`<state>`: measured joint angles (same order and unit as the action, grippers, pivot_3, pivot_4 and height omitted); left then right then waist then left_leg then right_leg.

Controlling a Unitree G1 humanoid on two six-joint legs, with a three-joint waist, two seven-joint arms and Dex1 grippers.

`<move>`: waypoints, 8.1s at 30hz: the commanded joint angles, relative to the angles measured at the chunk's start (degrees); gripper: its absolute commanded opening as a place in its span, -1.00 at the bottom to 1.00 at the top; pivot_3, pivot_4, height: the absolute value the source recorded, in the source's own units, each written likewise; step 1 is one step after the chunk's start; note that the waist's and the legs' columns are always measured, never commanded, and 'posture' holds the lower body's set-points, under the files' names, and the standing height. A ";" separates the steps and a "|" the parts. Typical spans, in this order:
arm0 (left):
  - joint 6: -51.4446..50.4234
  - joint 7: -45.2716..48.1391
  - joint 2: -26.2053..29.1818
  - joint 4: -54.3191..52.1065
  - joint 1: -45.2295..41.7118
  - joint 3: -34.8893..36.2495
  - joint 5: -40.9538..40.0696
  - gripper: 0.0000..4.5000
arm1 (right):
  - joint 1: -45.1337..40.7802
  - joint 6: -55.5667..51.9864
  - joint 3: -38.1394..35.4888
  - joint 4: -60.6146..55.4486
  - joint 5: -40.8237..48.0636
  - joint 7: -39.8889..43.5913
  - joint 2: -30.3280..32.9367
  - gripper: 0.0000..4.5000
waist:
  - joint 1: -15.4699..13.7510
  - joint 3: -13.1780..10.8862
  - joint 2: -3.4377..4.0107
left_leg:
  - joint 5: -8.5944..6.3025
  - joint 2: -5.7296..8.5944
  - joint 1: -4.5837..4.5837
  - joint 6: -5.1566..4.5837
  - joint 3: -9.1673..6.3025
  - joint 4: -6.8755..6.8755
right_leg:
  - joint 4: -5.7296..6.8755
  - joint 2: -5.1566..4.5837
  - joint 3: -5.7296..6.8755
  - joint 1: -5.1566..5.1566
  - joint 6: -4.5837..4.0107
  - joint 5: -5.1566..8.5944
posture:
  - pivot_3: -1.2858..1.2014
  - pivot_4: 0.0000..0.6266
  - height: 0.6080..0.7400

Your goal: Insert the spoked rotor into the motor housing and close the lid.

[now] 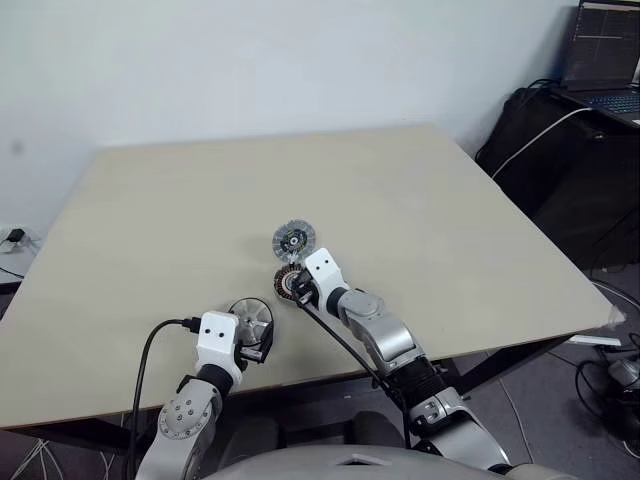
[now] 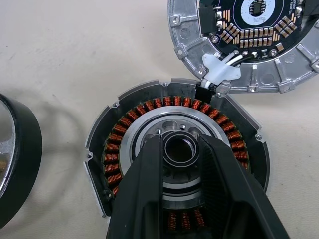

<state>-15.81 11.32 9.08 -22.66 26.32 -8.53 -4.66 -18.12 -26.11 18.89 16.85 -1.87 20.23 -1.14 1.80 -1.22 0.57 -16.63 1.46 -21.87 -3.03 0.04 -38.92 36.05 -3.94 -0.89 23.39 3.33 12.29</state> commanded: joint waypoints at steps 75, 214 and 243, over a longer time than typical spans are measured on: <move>0.96 0.67 -0.53 -0.17 -0.24 -1.50 -0.59 1.00 | -0.75 0.75 -0.79 -2.23 0.83 2.66 1.17 0.62 | -0.01 0.00 0.01 | 0.02 0.02 0.01 0.00 -0.01 -0.01 | 0.03 -0.01 0.00 -0.01 0.00 0.00 | 0.03 -1.00 1.00; 1.86 0.59 -1.79 1.22 -0.44 -1.44 -0.81 1.00 | -5.90 0.91 6.22 -5.01 -6.79 6.60 6.47 -0.42 | 0.23 0.04 0.07 | 0.17 0.00 0.10 -0.17 -0.03 0.01 | 0.17 0.05 -0.02 0.01 -0.07 0.05 | 0.03 -1.00 1.00; 4.07 -0.02 -3.05 3.04 -0.65 -1.50 -0.74 1.00 | -14.32 8.43 13.47 3.65 -15.89 13.63 11.27 -0.29 | -0.08 0.01 0.02 | 0.17 0.01 0.09 -0.17 -0.04 0.00 | 0.15 0.02 0.00 0.00 -0.08 0.05 | 0.03 -1.00 1.00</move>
<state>-13.22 11.33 6.53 -18.74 26.28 -9.72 -5.32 -30.70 -19.08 32.12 20.68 -17.02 33.42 10.20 1.72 -1.21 0.59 -16.46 1.47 -21.77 -3.20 0.00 -38.92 36.21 -3.92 -0.89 23.39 3.24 12.34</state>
